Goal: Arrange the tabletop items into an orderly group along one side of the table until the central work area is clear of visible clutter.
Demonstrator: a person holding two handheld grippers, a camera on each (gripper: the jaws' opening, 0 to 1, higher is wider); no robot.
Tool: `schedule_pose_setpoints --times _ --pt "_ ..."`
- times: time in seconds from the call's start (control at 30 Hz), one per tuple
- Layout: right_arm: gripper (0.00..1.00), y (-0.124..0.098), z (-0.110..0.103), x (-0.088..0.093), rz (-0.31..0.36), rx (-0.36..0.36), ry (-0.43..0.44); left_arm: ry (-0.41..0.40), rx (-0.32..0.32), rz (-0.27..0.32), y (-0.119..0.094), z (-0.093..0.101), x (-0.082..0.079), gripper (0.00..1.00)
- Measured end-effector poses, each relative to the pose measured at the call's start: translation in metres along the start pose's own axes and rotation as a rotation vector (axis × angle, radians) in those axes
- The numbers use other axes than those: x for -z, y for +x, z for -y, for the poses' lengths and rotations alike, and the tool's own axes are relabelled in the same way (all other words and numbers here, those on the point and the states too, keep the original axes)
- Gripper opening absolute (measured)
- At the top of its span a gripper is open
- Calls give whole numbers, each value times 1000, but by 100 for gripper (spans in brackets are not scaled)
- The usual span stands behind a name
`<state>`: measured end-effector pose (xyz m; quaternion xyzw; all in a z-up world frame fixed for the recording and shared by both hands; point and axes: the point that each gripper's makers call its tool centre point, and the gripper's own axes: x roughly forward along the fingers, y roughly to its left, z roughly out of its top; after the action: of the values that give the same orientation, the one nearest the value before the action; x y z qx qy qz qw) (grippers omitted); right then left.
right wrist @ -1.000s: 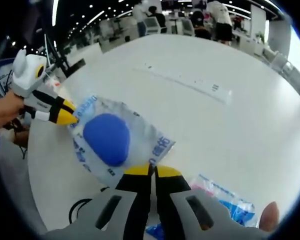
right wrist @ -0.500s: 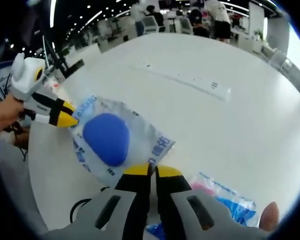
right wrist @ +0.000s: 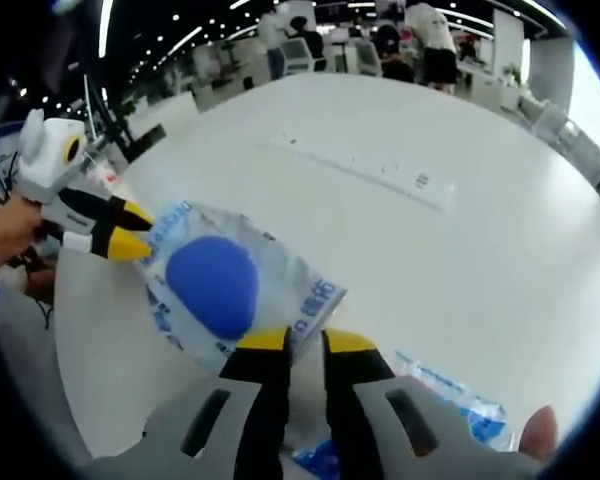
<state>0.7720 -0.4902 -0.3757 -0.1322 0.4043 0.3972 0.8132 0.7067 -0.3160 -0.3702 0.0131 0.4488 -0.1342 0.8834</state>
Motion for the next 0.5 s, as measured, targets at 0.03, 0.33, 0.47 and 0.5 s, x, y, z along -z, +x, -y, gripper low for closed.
schedule_pose_setpoints --times 0.03,0.33,0.47,0.5 --pt "13 -1 0 -1 2 2 -2 1 -1 5 -1 0 -1 27" --pt "26 -10 2 -15 62 34 -17 3 -4 69 -8 6 -14 39" --pt "37 -13 2 -24 125 47 -37 -7 5 82 -8 8 -15 46" --pt "40 -14 4 -27 149 60 -38 -9 8 91 -8 9 -16 50"
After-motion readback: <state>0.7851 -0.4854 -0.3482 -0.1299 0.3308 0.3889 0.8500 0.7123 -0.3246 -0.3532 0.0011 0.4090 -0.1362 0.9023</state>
